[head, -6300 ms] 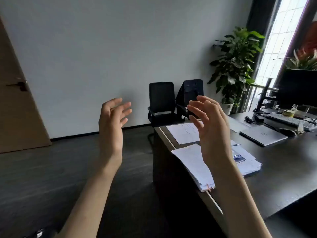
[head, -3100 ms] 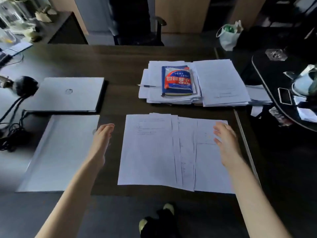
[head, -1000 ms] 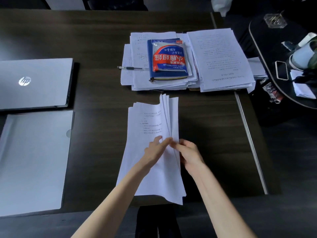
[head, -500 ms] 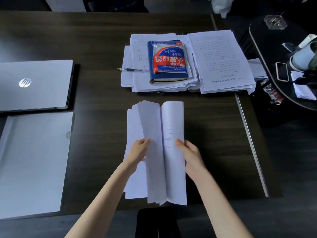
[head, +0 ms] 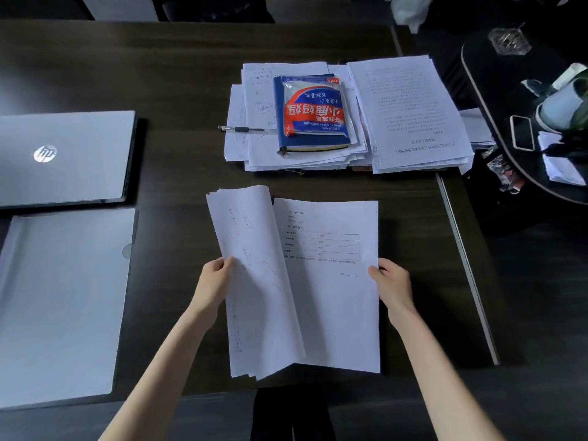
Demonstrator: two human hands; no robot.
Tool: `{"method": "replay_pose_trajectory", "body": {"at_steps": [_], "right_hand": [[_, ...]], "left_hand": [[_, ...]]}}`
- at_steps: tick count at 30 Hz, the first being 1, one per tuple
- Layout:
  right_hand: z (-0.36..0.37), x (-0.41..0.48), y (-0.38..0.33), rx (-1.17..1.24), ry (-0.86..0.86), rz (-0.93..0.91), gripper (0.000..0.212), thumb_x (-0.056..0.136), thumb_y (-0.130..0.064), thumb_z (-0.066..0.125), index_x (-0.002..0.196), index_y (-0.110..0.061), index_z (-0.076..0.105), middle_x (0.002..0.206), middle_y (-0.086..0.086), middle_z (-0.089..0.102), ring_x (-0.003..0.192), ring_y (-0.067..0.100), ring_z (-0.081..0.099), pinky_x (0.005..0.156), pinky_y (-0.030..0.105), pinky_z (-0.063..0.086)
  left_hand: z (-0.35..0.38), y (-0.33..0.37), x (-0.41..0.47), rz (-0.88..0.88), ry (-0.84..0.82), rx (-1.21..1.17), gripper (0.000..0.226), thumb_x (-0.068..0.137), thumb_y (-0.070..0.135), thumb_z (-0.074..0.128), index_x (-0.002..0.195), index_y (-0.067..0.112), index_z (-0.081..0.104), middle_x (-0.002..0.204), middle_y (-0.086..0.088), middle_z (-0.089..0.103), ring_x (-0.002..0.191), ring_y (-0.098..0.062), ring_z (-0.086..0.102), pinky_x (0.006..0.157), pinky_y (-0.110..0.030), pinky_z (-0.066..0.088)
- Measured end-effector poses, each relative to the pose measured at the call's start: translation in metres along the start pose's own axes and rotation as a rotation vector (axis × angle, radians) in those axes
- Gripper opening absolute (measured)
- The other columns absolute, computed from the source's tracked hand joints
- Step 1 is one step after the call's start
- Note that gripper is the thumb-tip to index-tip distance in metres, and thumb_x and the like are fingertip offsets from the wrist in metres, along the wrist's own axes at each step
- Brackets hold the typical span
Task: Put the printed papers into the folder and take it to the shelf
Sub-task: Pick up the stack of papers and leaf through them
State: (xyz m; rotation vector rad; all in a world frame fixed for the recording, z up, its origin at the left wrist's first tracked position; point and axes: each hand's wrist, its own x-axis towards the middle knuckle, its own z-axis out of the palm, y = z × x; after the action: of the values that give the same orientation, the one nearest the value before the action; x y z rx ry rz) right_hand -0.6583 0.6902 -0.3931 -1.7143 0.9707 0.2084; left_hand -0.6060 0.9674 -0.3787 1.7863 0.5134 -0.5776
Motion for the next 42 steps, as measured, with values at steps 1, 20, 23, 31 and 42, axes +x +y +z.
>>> {"method": "replay_pose_trajectory", "body": {"at_steps": [1,20,23,31,42], "right_hand": [[0.001,0.000,-0.001,-0.002,0.005,-0.012,0.015,0.081,-0.005,0.048,0.084,-0.001,0.063,0.096,0.030,0.066,0.072,0.038,0.058,0.066,0.035,0.038],[0.048,-0.016,-0.022,0.147,-0.401,0.004,0.036,0.076,-0.012,0.069,0.108,-0.025,0.059,0.103,-0.005,0.071,0.088,0.012,0.069,0.069,0.024,0.056],[0.045,-0.012,-0.015,0.010,-0.298,-0.007,0.033,0.078,-0.001,0.059,0.106,-0.018,0.060,0.107,0.004,0.068,0.093,0.019,0.066,0.080,0.035,0.055],[0.036,-0.026,-0.019,0.128,-0.320,-0.105,0.031,0.087,-0.005,0.052,0.109,-0.025,0.059,0.104,-0.006,0.067,0.095,0.012,0.065,0.076,0.029,0.054],[0.012,-0.071,-0.078,0.268,-0.214,-0.497,0.009,0.090,-0.007,0.049,0.098,-0.005,0.054,0.101,0.028,0.059,0.095,0.034,0.060,0.088,0.035,0.052]], "left_hand": [[0.002,0.002,-0.001,0.008,-0.012,-0.004,0.010,0.089,0.019,0.040,0.082,0.013,0.044,0.086,-0.009,0.042,0.080,-0.025,0.037,0.072,-0.037,0.026],[0.067,0.007,-0.014,0.159,-0.002,0.212,0.046,0.090,0.044,0.032,0.104,0.019,0.068,0.119,0.005,0.051,0.115,-0.019,0.045,0.107,-0.047,0.029],[0.042,-0.002,-0.005,0.113,0.195,0.187,0.037,0.089,0.023,0.044,0.123,0.013,0.053,0.132,-0.018,0.046,0.119,-0.033,0.045,0.103,-0.053,0.036],[0.010,-0.008,0.008,0.056,0.243,-0.143,0.051,0.088,0.022,0.052,0.136,0.015,0.035,0.138,-0.012,0.044,0.126,-0.030,0.043,0.103,-0.046,0.039],[0.010,0.038,-0.038,0.633,0.247,-0.331,0.023,0.098,0.024,0.032,0.095,0.023,0.055,0.085,0.016,0.061,0.073,0.009,0.054,0.067,-0.009,0.046]]}}
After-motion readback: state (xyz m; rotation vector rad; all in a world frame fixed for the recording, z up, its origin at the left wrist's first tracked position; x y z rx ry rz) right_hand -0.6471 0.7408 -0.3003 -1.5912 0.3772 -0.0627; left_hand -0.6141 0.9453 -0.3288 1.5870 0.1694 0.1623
